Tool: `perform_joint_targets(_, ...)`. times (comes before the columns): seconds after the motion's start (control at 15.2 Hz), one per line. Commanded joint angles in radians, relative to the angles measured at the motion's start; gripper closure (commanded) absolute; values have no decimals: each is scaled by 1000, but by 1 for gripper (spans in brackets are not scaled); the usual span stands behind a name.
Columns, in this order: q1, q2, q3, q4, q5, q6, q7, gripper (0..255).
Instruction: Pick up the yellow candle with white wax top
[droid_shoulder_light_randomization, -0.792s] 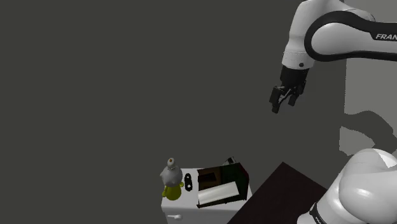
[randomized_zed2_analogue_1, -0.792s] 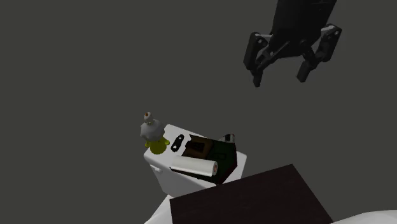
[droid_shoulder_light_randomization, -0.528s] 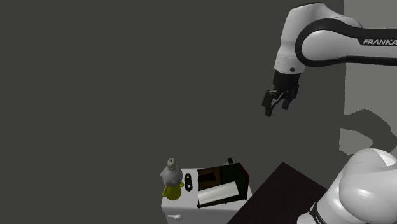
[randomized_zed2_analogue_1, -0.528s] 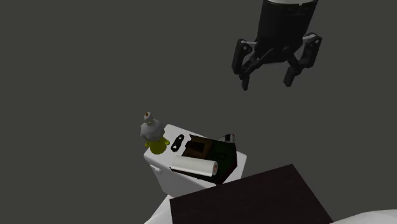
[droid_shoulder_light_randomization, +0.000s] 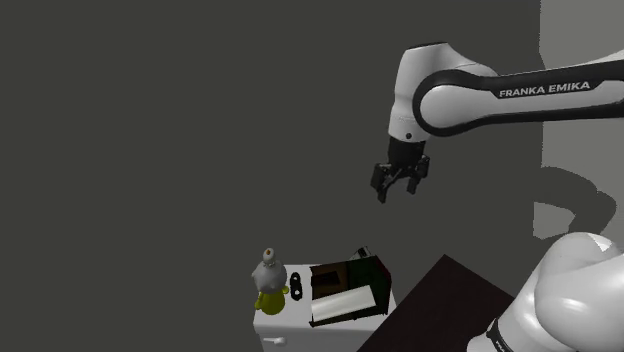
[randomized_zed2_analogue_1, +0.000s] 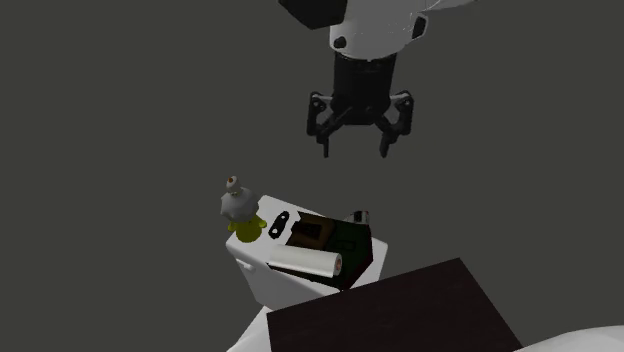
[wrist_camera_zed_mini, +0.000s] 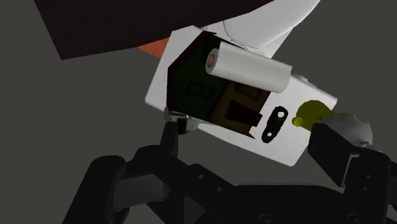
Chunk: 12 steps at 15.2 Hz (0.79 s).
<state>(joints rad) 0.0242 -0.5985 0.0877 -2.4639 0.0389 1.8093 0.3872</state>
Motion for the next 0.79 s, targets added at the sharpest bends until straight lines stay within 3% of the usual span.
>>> perform_joint_targets(0.0, 8, 59, 25, 1, 26, 58, 46, 0)
perform_joint_targets(0.73, 40, 441, 135, 133, 101, 306, 264, 0)
